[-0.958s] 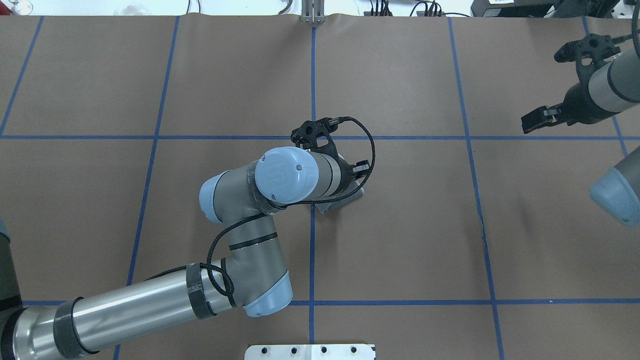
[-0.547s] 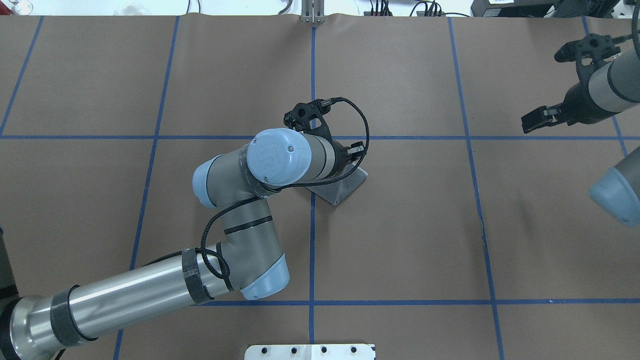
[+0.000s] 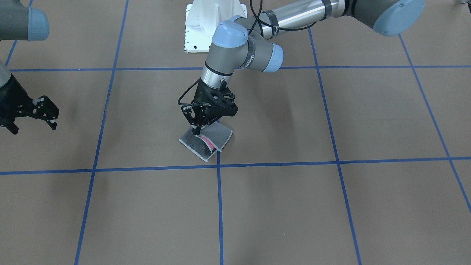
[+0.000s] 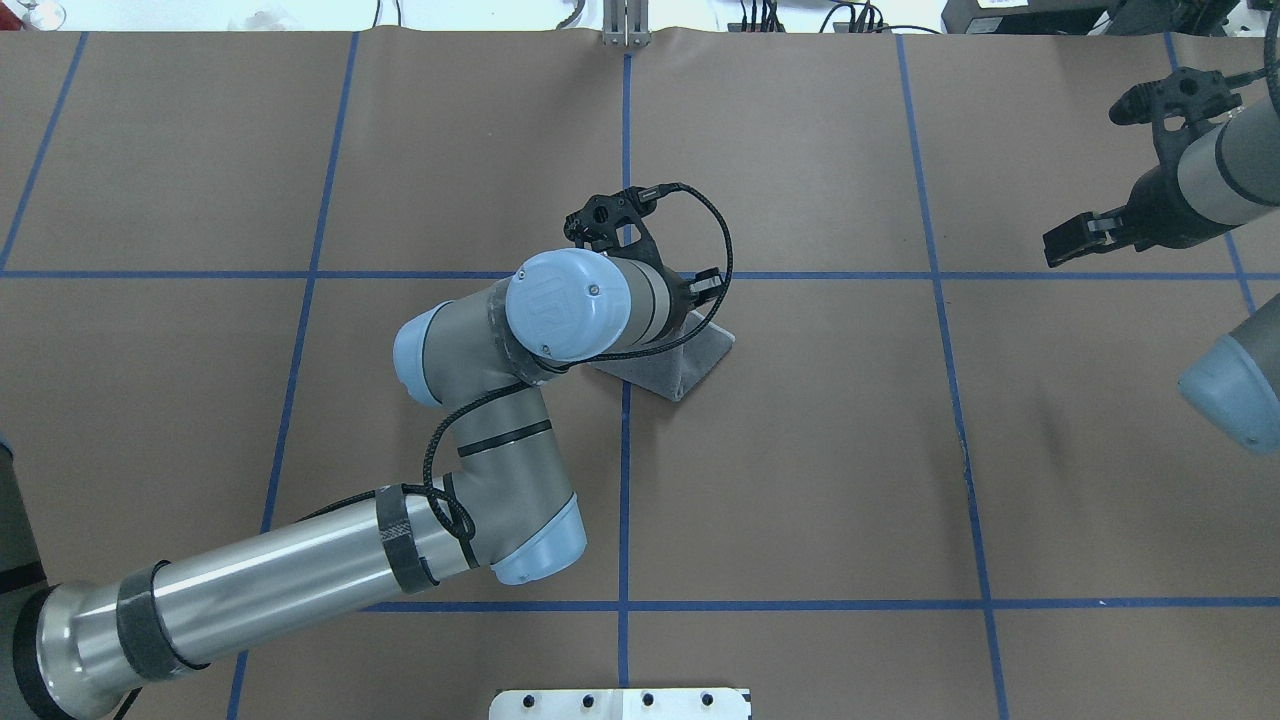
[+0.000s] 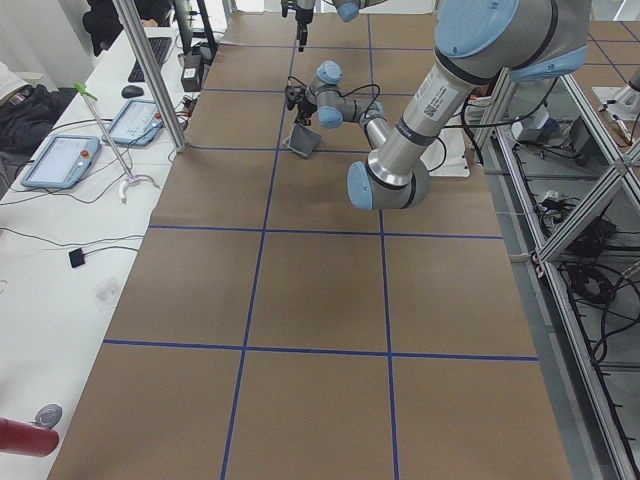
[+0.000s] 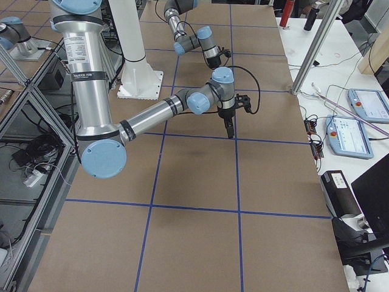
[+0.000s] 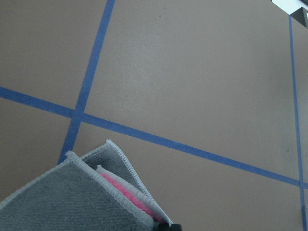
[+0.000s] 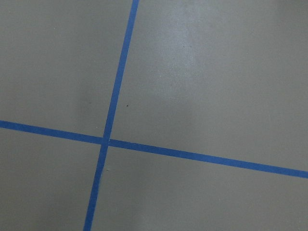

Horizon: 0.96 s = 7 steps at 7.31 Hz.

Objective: Fold towel twice with both arms
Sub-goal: 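Carry the held towel end over and lay it onto the other end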

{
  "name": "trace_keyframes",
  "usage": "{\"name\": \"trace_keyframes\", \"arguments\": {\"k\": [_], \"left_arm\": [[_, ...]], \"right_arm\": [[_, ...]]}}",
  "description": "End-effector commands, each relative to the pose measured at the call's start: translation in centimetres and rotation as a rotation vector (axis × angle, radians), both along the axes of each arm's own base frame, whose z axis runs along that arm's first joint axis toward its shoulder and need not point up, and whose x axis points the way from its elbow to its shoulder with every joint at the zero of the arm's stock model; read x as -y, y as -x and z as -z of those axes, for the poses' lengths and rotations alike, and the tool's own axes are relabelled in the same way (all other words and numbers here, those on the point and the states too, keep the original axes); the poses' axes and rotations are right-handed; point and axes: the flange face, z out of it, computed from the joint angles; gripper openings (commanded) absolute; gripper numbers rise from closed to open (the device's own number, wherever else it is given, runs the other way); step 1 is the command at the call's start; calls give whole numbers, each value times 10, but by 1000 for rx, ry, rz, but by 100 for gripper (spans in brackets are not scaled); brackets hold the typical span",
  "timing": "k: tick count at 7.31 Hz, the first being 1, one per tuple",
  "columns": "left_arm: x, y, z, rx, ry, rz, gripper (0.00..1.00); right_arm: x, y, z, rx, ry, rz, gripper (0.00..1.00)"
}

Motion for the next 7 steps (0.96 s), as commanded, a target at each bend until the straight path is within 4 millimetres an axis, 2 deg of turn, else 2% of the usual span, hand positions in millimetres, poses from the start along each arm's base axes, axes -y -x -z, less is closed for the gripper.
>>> {"name": "trace_keyframes", "arguments": {"k": [1, 3, 4, 5, 7], "left_arm": [[6, -13, 10, 7, 1, 10, 7], [-3, -22, 9, 13, 2, -6, 14], [-4, -23, 11, 14, -4, -10, 69], [-4, -23, 13, 17, -6, -11, 100], [-2, -20, 18, 29, -35, -26, 100]], "right_arm": [[0, 0, 1, 1, -1, 0, 100], [0, 0, 0, 0, 0, 0, 100], [0, 1, 0, 0, 0, 2, 100], [0, 0, 0, -1, -3, 3, 100], [1, 0, 2, 4, -5, 6, 100]]}}
